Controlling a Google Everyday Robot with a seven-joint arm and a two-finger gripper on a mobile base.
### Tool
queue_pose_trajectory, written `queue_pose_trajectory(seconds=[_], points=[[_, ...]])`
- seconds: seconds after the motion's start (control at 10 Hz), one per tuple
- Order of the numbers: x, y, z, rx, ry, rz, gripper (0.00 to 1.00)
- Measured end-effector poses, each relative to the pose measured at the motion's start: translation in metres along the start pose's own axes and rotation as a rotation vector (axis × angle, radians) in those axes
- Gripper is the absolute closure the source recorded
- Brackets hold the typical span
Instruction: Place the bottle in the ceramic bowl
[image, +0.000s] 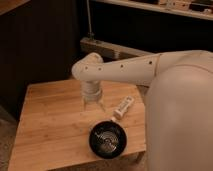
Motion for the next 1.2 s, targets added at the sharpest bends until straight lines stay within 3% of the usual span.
queue_pose_trajectory(seconds=[0.2, 0.6, 0.8, 0.9, 1.2], points=[[-0.021, -0.05, 0.002, -0.011, -0.019, 0.118, 0.35], [-0.027, -0.149, 0.02, -0.047, -0.056, 0.364, 0.35], [-0.032, -0.173, 0.027, -0.094, -0.083, 0.458, 0.35], [-0.037, -0.186, 0.034, -0.135, -0.095, 0.521, 0.35], [-0.04, -0.19, 0.035, -0.15, -0.102, 0.542, 0.35]])
